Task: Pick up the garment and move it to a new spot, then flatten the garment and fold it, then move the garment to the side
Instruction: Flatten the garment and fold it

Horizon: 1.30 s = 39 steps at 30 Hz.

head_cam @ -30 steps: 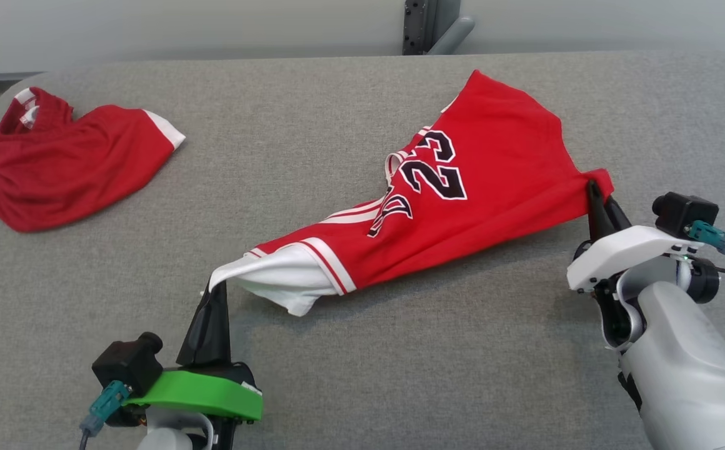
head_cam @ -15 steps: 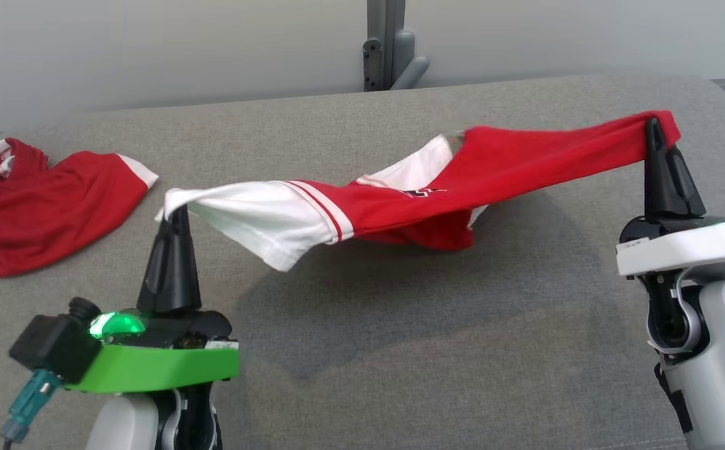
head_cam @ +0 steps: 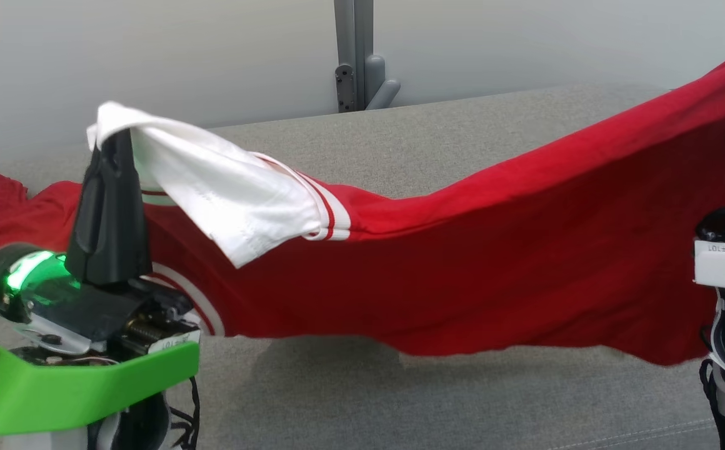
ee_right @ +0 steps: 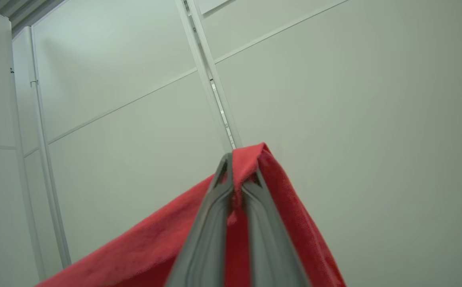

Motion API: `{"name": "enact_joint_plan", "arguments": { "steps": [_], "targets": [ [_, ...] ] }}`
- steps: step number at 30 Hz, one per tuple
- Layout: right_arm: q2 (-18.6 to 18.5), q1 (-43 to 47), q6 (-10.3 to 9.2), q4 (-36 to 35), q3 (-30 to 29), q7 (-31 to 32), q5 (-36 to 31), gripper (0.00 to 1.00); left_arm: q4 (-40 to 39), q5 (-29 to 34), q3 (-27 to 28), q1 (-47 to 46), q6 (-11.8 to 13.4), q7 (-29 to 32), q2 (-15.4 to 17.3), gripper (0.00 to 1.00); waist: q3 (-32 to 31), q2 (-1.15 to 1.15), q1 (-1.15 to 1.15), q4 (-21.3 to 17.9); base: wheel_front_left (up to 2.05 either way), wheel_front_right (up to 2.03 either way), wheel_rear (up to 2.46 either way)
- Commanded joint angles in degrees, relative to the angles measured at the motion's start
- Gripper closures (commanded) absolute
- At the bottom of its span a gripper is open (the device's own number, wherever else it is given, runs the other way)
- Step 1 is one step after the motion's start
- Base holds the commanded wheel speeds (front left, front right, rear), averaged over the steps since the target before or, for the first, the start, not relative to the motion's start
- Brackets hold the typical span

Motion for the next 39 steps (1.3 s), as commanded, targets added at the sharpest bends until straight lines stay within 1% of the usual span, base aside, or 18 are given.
{"name": "enact_joint_plan", "arguments": {
  "steps": [1, 4, 7, 10, 14, 15, 16, 20, 24, 27, 28, 31, 34, 36, 39],
  "targets": [
    [0.75, 0.45, -0.02, -2.54, -0.71, 1.24, 0.98, 1.00, -2.30, -0.23, 0.17, -1.88, 0.51, 1.46, 0.82, 1.00, 0.48, 0.39, 0.00, -0.04, 0.00, 0.00, 0.00],
    [1.44, -0.31, -0.02, -6.00, -1.51, 3.72, 0.72, 1.00, -5.68, -0.68, 0.16, -4.94, 1.03, 4.50, 1.90, 1.00, 1.61, 0.39, 0.00, 0.15, 0.00, 0.00, 0.00],
    [1.67, -2.10, -0.02, -6.87, -1.34, 6.33, 0.34, 1.00, -5.84, -0.86, 0.66, -8.85, 1.40, 7.06, 2.93, 1.00, 3.57, 0.39, 0.00, 0.52, 0.00, 0.00, 0.00],
    [2.36, -5.35, -0.01, -5.38, -0.47, 8.54, 0.69, 1.00, -3.51, -1.30, 1.10, -13.98, 1.31, 8.59, 3.77, 1.00, 6.85, 0.39, 0.00, 0.92, 0.00, 0.00, 0.00],
    [1.83, -14.12, -0.01, -0.29, 1.65, 10.94, -0.33, 1.00, 3.58, -0.82, 1.12, -23.98, 0.39, 9.98, 5.36, 1.00, 12.80, 0.39, 0.00, 1.40, 0.00, 0.00, 0.00],
    [1.84, -17.38, -0.01, 1.54, 2.03, 11.41, -0.55, 1.00, 5.65, -0.64, 1.28, -27.43, 0.26, 10.33, 5.85, 1.00, 14.72, 0.39, 0.00, 1.50, 0.00, 0.00, 0.00],
    [1.39, -24.55, -0.01, 6.24, 3.19, 11.80, -1.71, 1.00, 10.51, -0.62, 1.77, -34.74, 0.03, 10.58, 6.23, 1.00, 18.12, 0.39, 0.00, 1.75, 0.00, 0.00, 0.00],
    [0.70, -40.93, -0.01, 18.43, 5.11, 10.65, -6.08, 1.00, 21.58, 1.05, 2.54, -51.17, -0.02, 9.87, 6.79, 1.00, 24.76, 0.39, 0.00, 2.81, 0.00, 0.00, 0.00],
    [0.49, -56.31, -0.01, 32.33, 6.55, 6.25, -12.41, 1.00, 33.23, 3.23, 3.26, -65.58, 0.62, 6.18, 6.12, 1.00, 29.75, 0.39, 0.00, 4.35, 0.00, 0.00, 0.00],
    [1.36, -65.17, -0.01, 42.92, 5.27, 1.93, -16.75, 1.00, 41.94, 6.35, 1.83, -72.86, 0.36, 3.06, 5.90, 1.00, 31.79, 0.39, 0.00, 6.03, 0.00, 0.00, 0.00],
    [1.36, -65.17, -0.01, 42.92, 5.27, 1.93, -16.75, 1.00, 41.94, 6.35, 1.83, -72.86, 0.36, 3.06, 5.90, 1.00, 31.79, 0.39, 0.00, 6.03, 0.00, 0.00, 0.00],
    [1.65, -72.19, -0.01, 50.87, 4.03, -1.70, -20.73, 1.00, 48.36, 8.55, 0.07, -78.76, 0.10, 0.32, 5.40, 1.00, 34.91, 0.39, 0.00, 7.92, 0.00, 0.00, 0.00],
    [1.61, -74.93, -0.01, 57.37, 2.96, -4.43, -23.70, 1.00, 53.70, 8.59, -0.39, -80.52, -0.10, -2.73, 3.85, 1.00, 37.70, 0.39, 0.00, 9.56, 0.00, 0.00, 0.00],
    [1.96, -75.65, -0.01, 60.61, 2.45, -5.57, -24.26, 1.00, 56.15, 8.00, -0.15, -80.73, -0.29, -4.30, 3.21, 1.00, 39.39, 0.39, 0.00, 10.03, 0.00, 0.00, 0.00],
    [1.84, -73.94, -0.01, 64.17, 2.86, -6.45, -24.25, 1.00, 59.16, 7.31, 0.01, -78.67, -0.79, -5.70, 2.92, 1.00, 41.05, 0.39, 0.00, 10.18, 0.00, 0.00, 0.00]
  ]
}}
